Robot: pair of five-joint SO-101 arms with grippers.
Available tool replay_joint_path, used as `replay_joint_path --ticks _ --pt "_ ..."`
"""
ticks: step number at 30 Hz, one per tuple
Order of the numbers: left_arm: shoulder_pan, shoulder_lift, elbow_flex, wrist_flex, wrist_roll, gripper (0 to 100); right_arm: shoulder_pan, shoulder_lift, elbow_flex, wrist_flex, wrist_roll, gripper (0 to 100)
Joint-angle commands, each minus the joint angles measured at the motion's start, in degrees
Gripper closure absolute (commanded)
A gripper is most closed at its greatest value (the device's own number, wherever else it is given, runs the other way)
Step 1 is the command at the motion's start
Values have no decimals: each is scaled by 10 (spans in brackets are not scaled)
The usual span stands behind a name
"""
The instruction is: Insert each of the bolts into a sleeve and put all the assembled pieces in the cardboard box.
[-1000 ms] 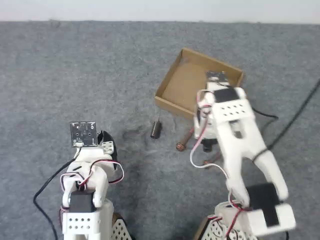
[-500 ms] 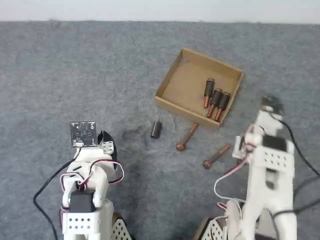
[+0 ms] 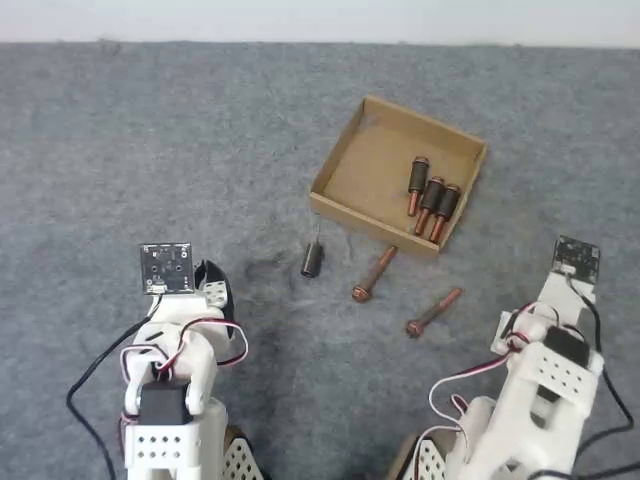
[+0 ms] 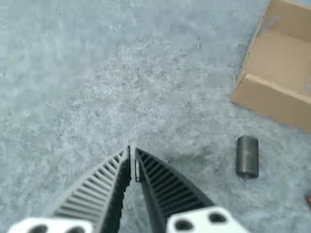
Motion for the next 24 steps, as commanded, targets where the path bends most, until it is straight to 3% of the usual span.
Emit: replay_joint_path --ticks 1,10,16,24 --pt "11 -7 -35 -33 -6 988 11 -29 -2 -10 17 992" --pt "191 18 -214 68 -4 988 -2 -52 25 -37 17 992" --pt "213 244 -335 65 -4 988 -2 -58 26 -35 17 992" --pt "346 494 -465 53 -4 988 -2 -58 26 -35 17 992"
